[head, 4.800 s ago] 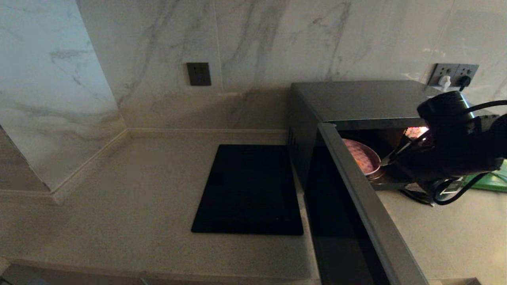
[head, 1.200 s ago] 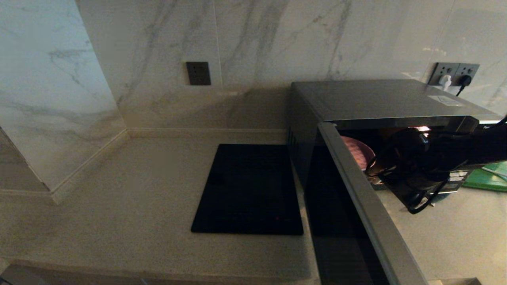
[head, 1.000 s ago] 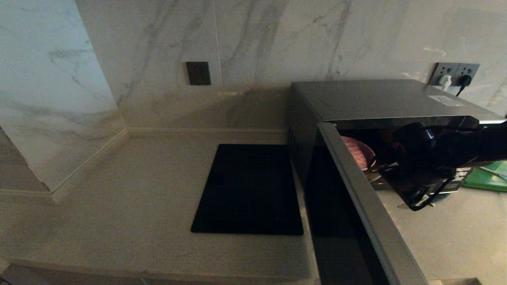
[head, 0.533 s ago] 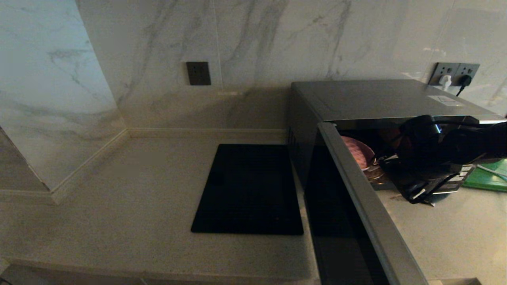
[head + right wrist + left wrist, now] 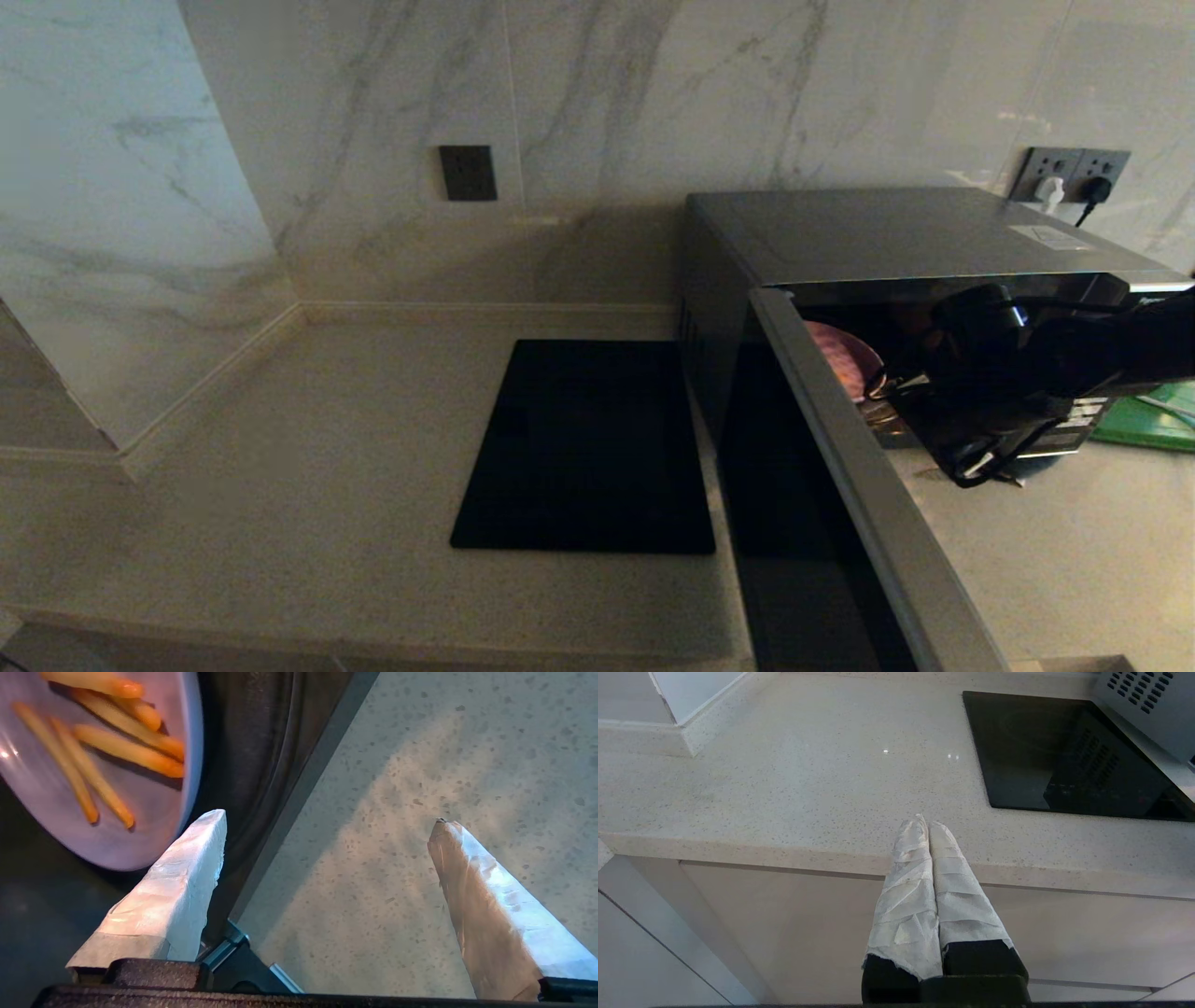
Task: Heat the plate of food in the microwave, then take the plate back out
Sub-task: Take the plate out of the microwave
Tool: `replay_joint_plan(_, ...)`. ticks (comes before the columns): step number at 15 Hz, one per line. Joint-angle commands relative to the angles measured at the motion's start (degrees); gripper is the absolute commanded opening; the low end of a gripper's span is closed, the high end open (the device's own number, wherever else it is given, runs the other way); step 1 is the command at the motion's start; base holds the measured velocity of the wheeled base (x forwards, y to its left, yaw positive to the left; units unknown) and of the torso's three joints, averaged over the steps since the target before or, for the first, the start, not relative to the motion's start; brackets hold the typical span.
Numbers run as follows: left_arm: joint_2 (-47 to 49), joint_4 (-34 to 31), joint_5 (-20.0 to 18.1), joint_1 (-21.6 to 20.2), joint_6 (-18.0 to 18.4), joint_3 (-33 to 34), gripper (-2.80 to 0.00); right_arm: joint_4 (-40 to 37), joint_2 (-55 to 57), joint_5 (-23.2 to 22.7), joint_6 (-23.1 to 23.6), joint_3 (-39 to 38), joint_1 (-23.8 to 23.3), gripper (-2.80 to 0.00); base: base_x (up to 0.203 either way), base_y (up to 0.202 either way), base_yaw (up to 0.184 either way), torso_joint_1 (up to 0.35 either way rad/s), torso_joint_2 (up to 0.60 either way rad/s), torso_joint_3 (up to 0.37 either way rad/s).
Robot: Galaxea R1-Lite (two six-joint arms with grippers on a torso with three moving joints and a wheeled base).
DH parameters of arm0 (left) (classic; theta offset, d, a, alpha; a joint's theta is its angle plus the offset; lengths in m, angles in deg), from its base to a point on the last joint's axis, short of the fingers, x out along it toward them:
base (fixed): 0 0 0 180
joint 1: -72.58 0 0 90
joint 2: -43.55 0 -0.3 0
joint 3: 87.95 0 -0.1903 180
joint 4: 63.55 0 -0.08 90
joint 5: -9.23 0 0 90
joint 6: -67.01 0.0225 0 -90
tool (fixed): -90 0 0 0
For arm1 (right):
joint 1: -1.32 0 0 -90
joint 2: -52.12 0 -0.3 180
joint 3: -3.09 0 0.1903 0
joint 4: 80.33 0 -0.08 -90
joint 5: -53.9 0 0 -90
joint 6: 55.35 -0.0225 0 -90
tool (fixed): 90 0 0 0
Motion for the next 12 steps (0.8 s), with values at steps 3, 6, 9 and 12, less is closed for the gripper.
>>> replay_joint_plan(3,0.1,0.0,0.1,0.0,0.0,0.0,-2.80,4.8,-0.1,-0.1,-0.5,-2.2,-0.2,0.00,0.000,0.000,0.000,0.000,0.00,0.000)
replay_joint_plan(6,0.0,0.0,0.1,-0.1,0.0,0.0,-2.80,4.9,-2.9,-5.7,-0.8,-2.4,-1.9,0.00,0.000,0.000,0.000,0.000,0.00,0.000)
replay_joint_plan(9,0.1,0.0,0.1,0.0,0.0,0.0,-2.80,6.3,-3.5,-8.4,-1.0,-2.8,-3.0,0.00,0.000,0.000,0.000,0.000,0.00,0.000)
replay_joint_plan(12,0.1,0.0,0.1,0.0,0.0,0.0,-2.80,8.4,-3.5,-9.5,-0.3,-3.8,-2.9,0.00,0.000,0.000,0.000,0.000,0.00,0.000)
